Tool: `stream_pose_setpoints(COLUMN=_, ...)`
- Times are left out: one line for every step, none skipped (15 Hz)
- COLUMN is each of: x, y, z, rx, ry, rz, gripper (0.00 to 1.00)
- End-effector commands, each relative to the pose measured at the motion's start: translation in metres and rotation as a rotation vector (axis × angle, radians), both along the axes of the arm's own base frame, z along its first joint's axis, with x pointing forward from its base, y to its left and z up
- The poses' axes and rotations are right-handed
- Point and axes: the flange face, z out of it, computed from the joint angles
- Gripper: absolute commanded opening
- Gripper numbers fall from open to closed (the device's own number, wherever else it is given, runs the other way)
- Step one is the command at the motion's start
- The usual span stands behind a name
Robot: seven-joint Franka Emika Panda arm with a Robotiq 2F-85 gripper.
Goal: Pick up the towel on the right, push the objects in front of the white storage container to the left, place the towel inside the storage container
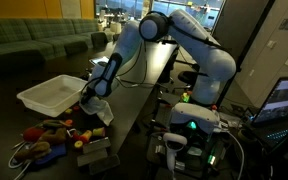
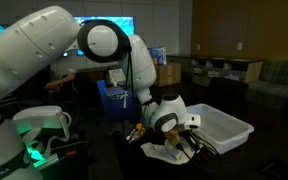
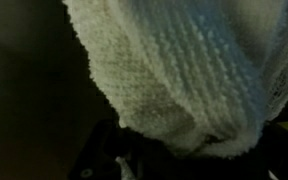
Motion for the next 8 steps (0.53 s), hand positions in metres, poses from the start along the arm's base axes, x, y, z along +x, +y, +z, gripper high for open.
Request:
stream_pose_setpoints(x=0.002, y=0.028, z=0.001, rx=0.036, ry=-0.014, rz=-0.005, gripper=0.03)
stream_pose_setpoints(x=0.001, y=0.038, z=0.001, rx=0.047, ry=-0.014, rz=0.0, gripper=0.03)
stream_pose_setpoints(x=0.001, y=0.047, z=0.001, rx=0.051, ry=-0.017, rz=0.005, gripper=0.03)
stream_pose_setpoints(x=0.0, y=0.057, z=0.001, rx=0.059, ry=-0.018, rz=0.012, gripper=0.03)
stream_pose_setpoints(x=-0.001, y=0.067, z=0.001, rx=0.063, ry=-0.021, rz=0.017, gripper=0.03)
stream_pose_setpoints(x=-0.002, y=0.076, z=0.001, rx=0.068, ry=-0.022, rz=0.023, gripper=0.03)
stream_pose_setpoints(x=-0.002, y=0.087, z=0.0, rx=0.071, ry=-0.02, rz=0.028, gripper=0.03)
stream_pose_setpoints(x=-0.002, y=0.098, z=-0.003, rx=0.072, ry=-0.021, rz=0.033, gripper=0.03)
